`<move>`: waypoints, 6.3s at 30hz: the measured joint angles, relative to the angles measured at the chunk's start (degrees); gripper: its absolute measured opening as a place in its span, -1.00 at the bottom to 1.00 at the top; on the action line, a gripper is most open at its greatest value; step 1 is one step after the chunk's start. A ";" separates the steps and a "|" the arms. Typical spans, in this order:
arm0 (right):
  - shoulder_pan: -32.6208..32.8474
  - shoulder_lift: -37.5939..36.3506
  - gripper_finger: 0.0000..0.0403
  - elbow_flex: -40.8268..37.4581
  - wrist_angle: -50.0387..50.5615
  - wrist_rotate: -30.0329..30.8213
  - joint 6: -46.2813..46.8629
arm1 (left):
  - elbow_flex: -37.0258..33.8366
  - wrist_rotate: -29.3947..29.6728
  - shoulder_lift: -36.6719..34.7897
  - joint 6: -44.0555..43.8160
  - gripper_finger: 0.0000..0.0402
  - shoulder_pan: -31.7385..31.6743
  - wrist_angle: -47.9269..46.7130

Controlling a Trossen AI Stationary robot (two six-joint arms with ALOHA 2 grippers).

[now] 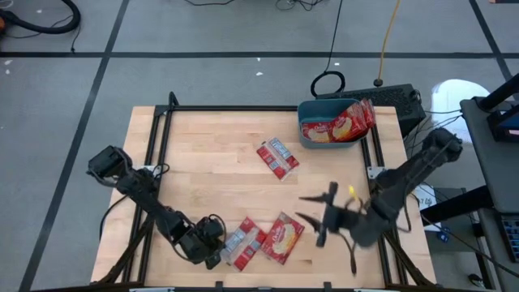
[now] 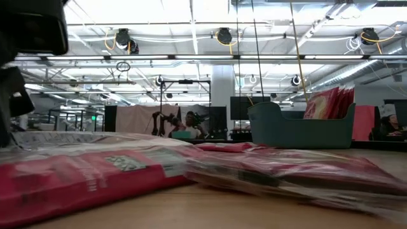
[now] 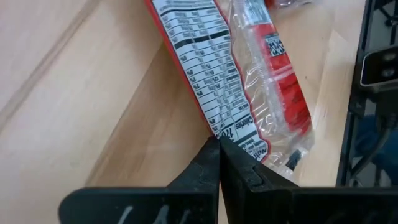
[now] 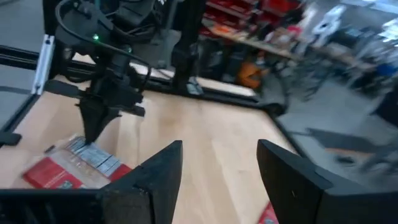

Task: Sort popcorn bags into baskets
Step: Put the popcorn bag into the blue bin

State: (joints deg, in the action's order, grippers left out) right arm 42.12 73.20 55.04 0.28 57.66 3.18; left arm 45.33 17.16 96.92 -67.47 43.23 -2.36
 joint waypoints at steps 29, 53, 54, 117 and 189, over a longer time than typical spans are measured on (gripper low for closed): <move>-1.23 10.69 -0.01 -6.25 -15.85 -3.81 31.51 | 0.34 19.36 -0.15 11.22 -1.00 2.16 1.46; -17.85 30.54 0.43 -6.31 -30.17 -31.90 30.93 | 0.43 21.49 -0.20 15.34 -1.00 1.37 5.56; -18.83 31.15 0.44 -6.31 -30.76 -34.28 31.03 | 0.43 21.49 -0.20 15.58 -1.00 1.37 5.56; -25.91 28.47 -0.96 -6.29 -42.91 -57.43 18.36 | 0.41 29.33 -19.05 24.36 -0.01 -1.03 -4.18; -3.93 8.47 -0.94 -12.04 -30.18 -36.99 -75.84 | 0.36 31.98 -2.17 64.29 0.44 2.18 35.20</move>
State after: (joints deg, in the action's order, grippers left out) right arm 38.18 81.67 43.00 -29.90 20.67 -72.66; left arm 45.69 49.14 94.75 -3.18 45.41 32.84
